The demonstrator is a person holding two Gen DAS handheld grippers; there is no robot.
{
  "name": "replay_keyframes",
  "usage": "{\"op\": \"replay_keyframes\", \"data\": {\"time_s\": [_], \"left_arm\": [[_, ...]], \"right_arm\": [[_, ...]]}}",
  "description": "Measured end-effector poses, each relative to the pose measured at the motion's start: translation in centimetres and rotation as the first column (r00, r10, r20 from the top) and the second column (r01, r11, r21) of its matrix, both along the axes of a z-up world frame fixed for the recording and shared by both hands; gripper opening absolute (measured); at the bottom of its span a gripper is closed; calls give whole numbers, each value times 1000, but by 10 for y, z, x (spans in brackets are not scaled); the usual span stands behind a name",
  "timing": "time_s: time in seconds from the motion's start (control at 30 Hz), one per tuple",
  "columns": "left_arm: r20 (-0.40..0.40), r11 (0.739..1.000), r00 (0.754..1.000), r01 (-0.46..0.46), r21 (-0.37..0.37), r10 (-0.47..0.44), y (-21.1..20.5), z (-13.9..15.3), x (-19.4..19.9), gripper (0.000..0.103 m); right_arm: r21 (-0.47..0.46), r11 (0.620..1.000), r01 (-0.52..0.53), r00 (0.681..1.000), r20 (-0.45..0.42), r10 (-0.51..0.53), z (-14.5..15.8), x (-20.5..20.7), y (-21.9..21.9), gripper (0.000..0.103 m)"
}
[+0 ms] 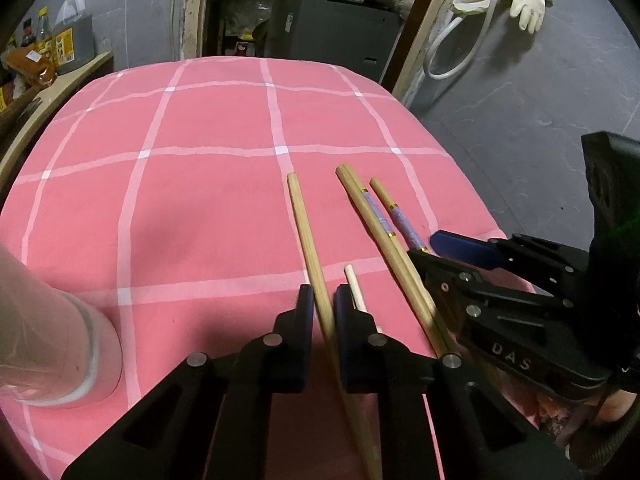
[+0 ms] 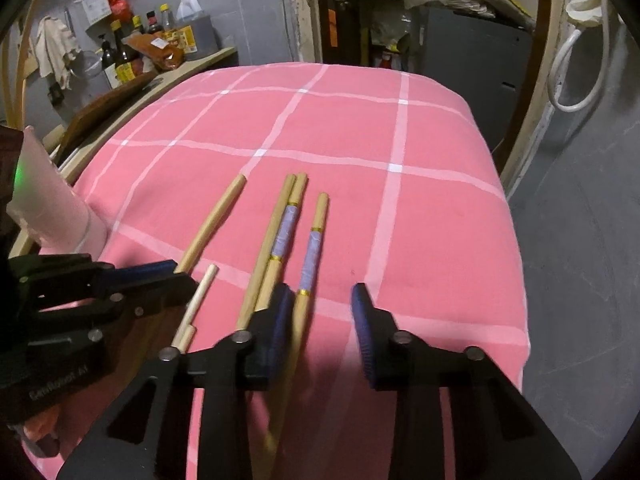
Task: Organize utensils
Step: 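Close the left gripper on a plain chopstick while the right gripper grasps a banded one, then lift both held chopsticks and carry them above the white basket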
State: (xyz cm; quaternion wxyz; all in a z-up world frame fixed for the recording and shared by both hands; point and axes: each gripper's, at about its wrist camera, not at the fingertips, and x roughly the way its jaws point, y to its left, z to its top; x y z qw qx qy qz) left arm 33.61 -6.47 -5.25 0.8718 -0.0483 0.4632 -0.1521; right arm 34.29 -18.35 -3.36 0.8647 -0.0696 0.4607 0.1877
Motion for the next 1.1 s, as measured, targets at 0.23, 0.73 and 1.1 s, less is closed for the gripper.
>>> {"op": "replay_keyframes", "data": {"time_s": [0.23,0.73,1.1], "left_arm": [[-19,1000,1000,-6,-22,6,3,4,-3,5],[352,990,934,-7,-142,57,25,60,-80,5],[609,968,766,-71,-240,207,63,116,-131,5]], "right_arm": [[87,996,22,999,-46,-18,3,-1,-5,5],[366,930,-33,948,305,-87,74,-85,-11,5],[420,887,-194,809,580,-98,127,-125,25,5]]}}
